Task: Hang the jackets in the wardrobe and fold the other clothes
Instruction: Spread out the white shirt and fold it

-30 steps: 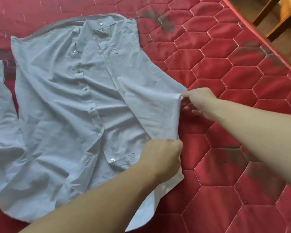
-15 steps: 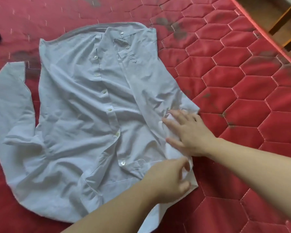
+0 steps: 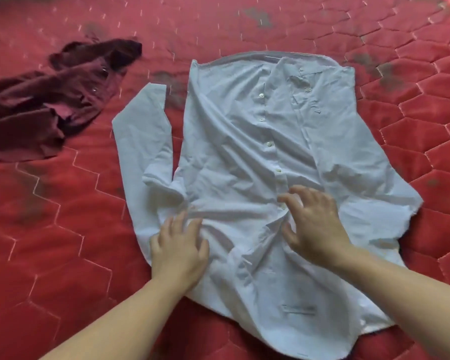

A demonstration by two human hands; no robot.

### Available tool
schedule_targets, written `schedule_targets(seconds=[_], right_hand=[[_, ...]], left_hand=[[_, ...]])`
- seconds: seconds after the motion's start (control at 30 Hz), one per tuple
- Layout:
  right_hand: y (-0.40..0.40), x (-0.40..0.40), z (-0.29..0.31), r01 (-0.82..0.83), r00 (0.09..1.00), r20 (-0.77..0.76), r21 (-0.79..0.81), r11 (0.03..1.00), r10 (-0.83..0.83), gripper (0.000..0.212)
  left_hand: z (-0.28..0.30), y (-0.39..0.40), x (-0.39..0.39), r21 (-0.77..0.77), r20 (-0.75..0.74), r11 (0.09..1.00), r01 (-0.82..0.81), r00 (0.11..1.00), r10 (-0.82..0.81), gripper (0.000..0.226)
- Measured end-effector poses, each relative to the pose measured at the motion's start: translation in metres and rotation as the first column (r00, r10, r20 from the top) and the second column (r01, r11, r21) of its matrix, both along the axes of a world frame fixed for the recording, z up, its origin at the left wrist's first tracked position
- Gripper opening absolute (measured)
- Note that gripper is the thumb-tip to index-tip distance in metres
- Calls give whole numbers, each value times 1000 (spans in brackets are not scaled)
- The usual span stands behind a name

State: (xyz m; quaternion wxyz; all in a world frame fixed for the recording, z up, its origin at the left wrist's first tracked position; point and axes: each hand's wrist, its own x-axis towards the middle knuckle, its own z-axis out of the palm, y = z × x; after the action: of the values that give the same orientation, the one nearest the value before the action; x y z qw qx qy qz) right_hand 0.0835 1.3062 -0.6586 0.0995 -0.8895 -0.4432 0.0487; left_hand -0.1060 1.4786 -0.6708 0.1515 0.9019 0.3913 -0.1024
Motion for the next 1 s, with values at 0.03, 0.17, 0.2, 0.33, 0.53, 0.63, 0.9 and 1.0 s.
schedule_targets(seconds=[0.03, 0.17, 0.2, 0.33, 0.53, 0.63, 0.9, 1.0], right_hand=[[18, -18, 0, -70, 997, 13, 37, 997, 70, 55], [82, -79, -6, -293, 956, -36, -87, 952, 291, 65], [93, -92, -9, -323, 946, -56, -139, 936, 318, 67], [115, -123, -17, -237, 972, -78, -291, 927, 224, 65], [147, -125, -8, -141, 989, -1, -326, 935, 149, 45], [175, -128, 0, -286, 958, -15, -154, 946, 287, 45], [198, -97, -16, -86, 996, -38, -284, 955, 79, 40], [221, -87, -11, -89, 993, -101, -263, 961, 64, 32]], left_hand=[[-6, 6, -18, -31, -57, 999, 38, 998, -40, 55], [-11, 20, -68, -129, -1, 954, 272, 962, -274, 64], [-9, 22, -78, -152, 30, 936, 317, 948, -316, 62], [0, 43, -102, -243, 234, 933, 265, 950, -209, 56], [8, 94, -100, -528, 284, 823, -207, 871, 401, 45], [5, 117, -83, -711, 152, 588, -385, 732, 664, 32], [-8, 168, -11, -916, 62, 228, -331, 444, 894, 10], [-7, 194, 20, -914, 113, 264, -307, 432, 895, 20]])
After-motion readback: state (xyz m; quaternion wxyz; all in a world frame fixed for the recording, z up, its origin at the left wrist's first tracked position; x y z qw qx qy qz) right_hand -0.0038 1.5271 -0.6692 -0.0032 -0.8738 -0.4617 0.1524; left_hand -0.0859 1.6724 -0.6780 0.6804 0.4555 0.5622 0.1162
